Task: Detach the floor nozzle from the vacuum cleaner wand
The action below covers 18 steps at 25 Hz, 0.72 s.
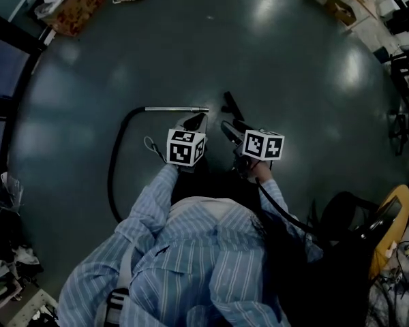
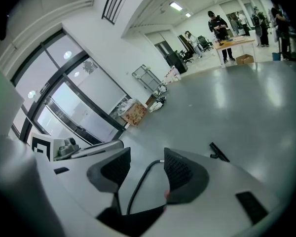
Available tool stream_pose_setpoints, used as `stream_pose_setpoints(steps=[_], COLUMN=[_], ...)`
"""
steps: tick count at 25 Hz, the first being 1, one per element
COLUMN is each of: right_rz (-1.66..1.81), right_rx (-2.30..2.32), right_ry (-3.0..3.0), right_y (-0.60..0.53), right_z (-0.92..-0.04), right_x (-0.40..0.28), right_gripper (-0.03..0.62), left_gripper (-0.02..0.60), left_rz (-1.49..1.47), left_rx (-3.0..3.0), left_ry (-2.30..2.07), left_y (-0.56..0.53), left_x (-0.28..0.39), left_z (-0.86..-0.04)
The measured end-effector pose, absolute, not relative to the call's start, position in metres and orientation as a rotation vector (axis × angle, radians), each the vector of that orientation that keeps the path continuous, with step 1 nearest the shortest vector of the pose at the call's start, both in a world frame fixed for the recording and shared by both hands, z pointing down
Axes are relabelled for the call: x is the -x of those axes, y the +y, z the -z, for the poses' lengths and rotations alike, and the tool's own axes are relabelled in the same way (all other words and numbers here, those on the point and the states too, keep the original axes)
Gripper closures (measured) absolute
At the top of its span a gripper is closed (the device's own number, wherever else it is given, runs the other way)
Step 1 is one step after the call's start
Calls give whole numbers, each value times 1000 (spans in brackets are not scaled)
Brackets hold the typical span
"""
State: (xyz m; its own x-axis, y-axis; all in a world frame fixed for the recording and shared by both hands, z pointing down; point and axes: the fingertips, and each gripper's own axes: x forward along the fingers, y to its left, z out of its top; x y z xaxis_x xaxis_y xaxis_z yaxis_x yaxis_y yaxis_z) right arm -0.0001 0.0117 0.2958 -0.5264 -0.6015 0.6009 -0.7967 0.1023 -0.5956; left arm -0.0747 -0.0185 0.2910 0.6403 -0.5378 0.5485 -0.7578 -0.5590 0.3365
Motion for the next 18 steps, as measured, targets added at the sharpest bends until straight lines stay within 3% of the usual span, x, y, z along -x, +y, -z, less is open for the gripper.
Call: stream_pose_setpoints(steps=[10, 18], right_rz=[-1356, -1352], right_rx=[-1240, -1150], right_ry=[-2187, -2178], right_y=[112, 190], right_z=[-292, -305], right_x=[-69, -105], right_gripper=[392, 454], left_gripper=[566, 566], left_rz=[-395, -341], left_rx=[-2139, -2096], left_ry=[-1205, -1247], left_y=[74, 174], left_x=[26, -9], left_z=[-283, -284])
